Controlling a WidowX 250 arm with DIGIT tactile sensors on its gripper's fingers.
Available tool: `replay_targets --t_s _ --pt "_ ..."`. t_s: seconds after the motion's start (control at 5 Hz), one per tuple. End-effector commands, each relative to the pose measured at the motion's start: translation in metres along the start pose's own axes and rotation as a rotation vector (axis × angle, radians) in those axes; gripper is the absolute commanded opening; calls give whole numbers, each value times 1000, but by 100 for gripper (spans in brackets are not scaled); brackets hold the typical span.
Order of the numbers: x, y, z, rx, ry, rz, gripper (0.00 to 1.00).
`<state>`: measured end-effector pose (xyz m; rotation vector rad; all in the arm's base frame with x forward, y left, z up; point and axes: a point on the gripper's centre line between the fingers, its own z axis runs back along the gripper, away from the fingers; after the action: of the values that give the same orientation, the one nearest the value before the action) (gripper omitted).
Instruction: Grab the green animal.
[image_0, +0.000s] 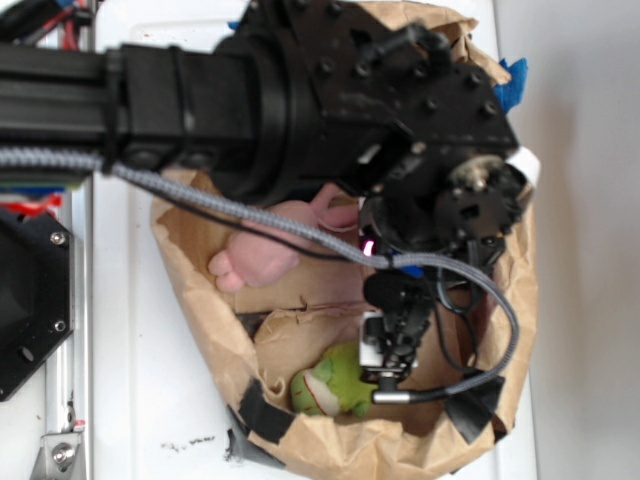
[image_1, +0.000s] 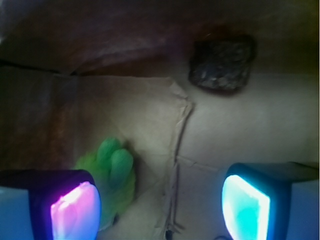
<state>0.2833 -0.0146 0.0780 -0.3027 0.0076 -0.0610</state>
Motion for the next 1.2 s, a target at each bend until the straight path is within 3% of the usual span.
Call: replay_targets --t_s 0.0,0.6,0.8,1.0 --pt "2 0 16 7 -52 -17 100" --pt "2 0 16 7 -52 -17 100" --pt "-18 -24 16 -47 -151 -6 100" --pt "-26 -36 12 -55 -214 52 100"
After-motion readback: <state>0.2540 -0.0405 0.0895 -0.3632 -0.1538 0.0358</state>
